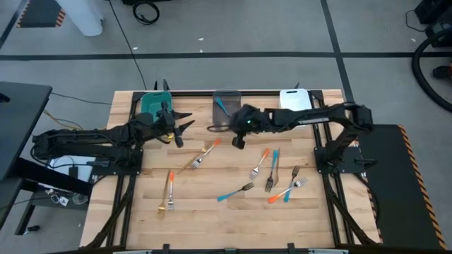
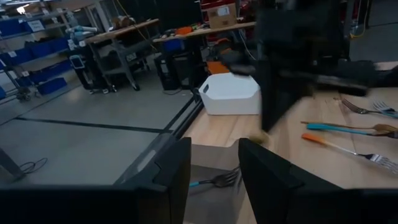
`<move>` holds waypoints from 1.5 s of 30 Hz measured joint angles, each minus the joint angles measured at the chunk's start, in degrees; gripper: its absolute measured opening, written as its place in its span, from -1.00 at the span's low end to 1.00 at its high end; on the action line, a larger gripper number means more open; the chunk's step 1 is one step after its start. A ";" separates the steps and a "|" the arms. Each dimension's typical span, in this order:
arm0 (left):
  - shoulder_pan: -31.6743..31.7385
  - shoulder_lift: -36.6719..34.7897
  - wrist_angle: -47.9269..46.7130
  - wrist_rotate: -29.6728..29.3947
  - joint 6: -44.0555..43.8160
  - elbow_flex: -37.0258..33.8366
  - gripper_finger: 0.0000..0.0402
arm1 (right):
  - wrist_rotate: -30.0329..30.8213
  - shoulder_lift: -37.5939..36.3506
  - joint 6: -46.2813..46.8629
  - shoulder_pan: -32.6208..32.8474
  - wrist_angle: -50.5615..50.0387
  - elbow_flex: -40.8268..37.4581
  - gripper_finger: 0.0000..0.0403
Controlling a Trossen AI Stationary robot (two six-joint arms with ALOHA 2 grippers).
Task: Sort silverware by color (type)
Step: Put the top right gold fork into the white bin
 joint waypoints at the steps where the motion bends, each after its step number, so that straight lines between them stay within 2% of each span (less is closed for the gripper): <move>1: 0.00 0.00 0.00 0.00 -0.64 0.00 -0.29 | 1.76 -0.76 0.57 -0.72 -0.75 -0.70 -0.89; 7: 0.00 0.00 0.07 0.01 -0.97 0.00 -0.29 | 4.99 -4.68 2.08 -5.08 -1.13 -4.94 -0.89; 20: 0.00 0.00 0.11 0.01 -0.99 0.00 -0.29 | 5.50 -8.85 -2.08 -13.43 -1.21 -10.72 -0.89; 34: 0.00 0.00 0.09 0.01 -1.01 -0.01 -0.29 | 7.01 -8.83 -3.97 -17.67 -0.80 -13.42 -0.89; 45: -0.02 0.00 0.01 0.03 -1.00 -0.02 -0.29 | 7.13 -10.22 -4.80 -18.42 -0.64 -13.44 -0.89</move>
